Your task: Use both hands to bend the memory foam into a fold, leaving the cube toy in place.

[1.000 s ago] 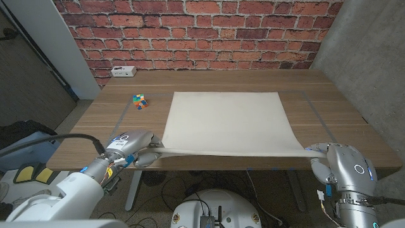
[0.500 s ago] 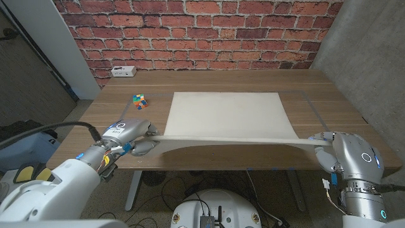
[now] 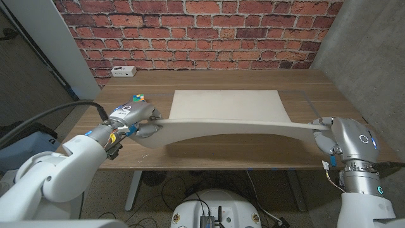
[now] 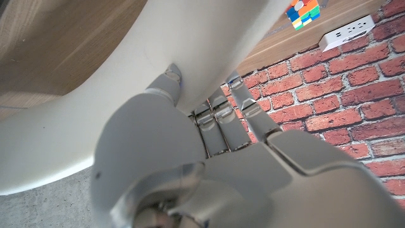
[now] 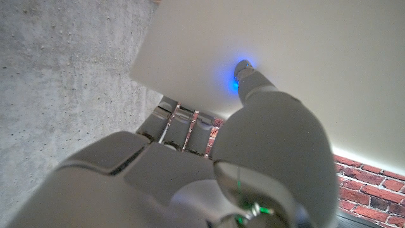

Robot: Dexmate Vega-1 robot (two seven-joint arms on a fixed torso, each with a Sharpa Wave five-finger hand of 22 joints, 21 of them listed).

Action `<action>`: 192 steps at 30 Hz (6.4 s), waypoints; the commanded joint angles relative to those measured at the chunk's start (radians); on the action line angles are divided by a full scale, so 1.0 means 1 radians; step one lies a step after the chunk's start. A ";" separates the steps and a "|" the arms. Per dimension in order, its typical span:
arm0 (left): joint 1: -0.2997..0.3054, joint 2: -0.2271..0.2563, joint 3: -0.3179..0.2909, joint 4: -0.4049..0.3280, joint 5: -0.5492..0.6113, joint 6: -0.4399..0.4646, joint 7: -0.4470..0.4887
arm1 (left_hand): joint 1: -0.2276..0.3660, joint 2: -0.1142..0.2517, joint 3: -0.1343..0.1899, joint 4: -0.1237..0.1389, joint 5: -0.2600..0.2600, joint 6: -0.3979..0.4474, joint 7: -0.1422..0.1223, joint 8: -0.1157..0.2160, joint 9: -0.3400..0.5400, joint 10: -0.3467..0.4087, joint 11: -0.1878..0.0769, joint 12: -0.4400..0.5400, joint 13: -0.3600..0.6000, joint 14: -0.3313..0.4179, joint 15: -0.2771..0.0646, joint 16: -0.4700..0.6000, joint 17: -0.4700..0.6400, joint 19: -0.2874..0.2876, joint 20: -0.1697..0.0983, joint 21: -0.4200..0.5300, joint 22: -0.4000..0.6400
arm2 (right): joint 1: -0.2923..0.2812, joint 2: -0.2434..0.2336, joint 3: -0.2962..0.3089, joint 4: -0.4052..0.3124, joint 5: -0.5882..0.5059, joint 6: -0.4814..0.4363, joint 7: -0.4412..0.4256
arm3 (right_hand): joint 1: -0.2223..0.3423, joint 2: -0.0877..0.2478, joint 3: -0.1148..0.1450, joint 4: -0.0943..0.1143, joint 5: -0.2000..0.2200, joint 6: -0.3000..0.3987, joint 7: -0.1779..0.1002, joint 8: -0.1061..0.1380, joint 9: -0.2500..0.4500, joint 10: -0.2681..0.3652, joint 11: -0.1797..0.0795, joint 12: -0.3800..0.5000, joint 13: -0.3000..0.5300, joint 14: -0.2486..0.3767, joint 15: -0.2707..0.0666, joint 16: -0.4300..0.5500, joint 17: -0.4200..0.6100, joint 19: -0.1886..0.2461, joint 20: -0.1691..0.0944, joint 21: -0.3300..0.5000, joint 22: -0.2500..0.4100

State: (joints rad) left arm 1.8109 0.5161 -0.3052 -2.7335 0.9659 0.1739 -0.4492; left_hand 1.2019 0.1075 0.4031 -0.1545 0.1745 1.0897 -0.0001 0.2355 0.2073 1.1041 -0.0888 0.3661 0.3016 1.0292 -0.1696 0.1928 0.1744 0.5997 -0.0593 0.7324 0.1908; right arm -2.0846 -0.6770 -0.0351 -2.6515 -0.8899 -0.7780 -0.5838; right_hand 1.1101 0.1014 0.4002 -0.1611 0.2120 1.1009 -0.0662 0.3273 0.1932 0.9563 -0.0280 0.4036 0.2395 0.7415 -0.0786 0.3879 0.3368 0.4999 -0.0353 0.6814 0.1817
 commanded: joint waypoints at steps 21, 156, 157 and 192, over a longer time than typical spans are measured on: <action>-0.298 0.186 0.070 0.064 -0.100 0.133 -0.180 | 0.007 0.022 0.004 0.003 0.006 0.000 0.013 -0.003 0.008 0.055 -0.072 -0.001 0.031 0.007 -0.056 -0.002 0.001 -0.009 -0.056 0.015 -0.002 | 0.179 0.062 0.097 -0.014 -0.097 0.010 0.376 | 0.010 -0.002 0.019 0.002 0.015 0.062 0.063 0.002 0.019 0.037 0.015 0.023 0.016 0.014 -0.132 -0.028 -0.011 -0.006 0.001 0.007 0.000; -1.344 0.219 1.016 0.886 -0.376 0.487 0.432 | -0.001 0.008 0.037 -0.005 0.005 0.014 0.021 -0.009 0.017 0.077 -0.070 -0.034 0.053 0.013 -0.056 -0.003 -0.002 -0.013 -0.074 0.061 -0.008 | 1.318 -0.035 -0.497 0.827 0.284 -0.022 -0.018 | -0.003 -0.004 0.035 0.005 0.045 0.045 0.046 0.008 0.054 0.034 0.001 0.028 0.044 0.018 -0.139 -0.071 0.010 -0.032 -0.014 0.004 -0.001; -1.345 0.213 1.018 0.894 -0.376 0.488 0.439 | 0.000 0.007 0.037 -0.006 0.005 0.015 0.023 -0.009 0.017 0.077 -0.070 -0.034 0.054 0.013 -0.056 -0.003 -0.002 -0.012 -0.075 0.061 -0.008 | 1.324 -0.030 -0.502 0.836 0.283 -0.021 -0.025 | -0.002 -0.004 0.035 0.005 0.046 0.048 0.046 0.009 0.054 0.034 0.000 0.029 0.044 0.018 -0.139 -0.072 0.011 -0.032 -0.013 0.004 -0.001; -1.462 0.034 1.198 1.187 -0.269 0.490 0.575 | 0.000 -0.002 0.042 -0.008 0.003 0.025 0.021 -0.012 0.017 0.092 -0.067 -0.041 0.051 0.018 -0.058 -0.004 -0.002 -0.014 -0.088 0.071 -0.009 | 1.428 0.050 -0.618 1.064 0.274 0.047 -0.159 | -0.016 -0.005 0.025 0.012 0.043 0.034 0.028 -0.007 0.041 0.011 -0.018 0.007 0.031 0.014 -0.134 -0.078 0.020 -0.031 -0.006 0.006 -0.001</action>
State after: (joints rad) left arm 0.3868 0.6046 0.8291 -1.6461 0.6532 0.6652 0.0796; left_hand 1.1887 0.1041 0.4344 -0.1573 0.1745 1.0967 0.0111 0.2187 0.2205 1.1259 -0.0907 0.3193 0.3507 1.0401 -0.1696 0.1887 0.1702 0.5837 -0.0537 0.7950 0.1818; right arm -0.6767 -0.6469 -0.6292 -1.6336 -0.6190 -0.7546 -0.7009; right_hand 1.1064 0.0886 0.4283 -0.1522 0.2555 1.1115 -0.0513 0.3233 0.2334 0.9805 -0.0396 0.4165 0.2691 0.7520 -0.0785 0.3104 0.3511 0.4681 -0.0392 0.6813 0.1766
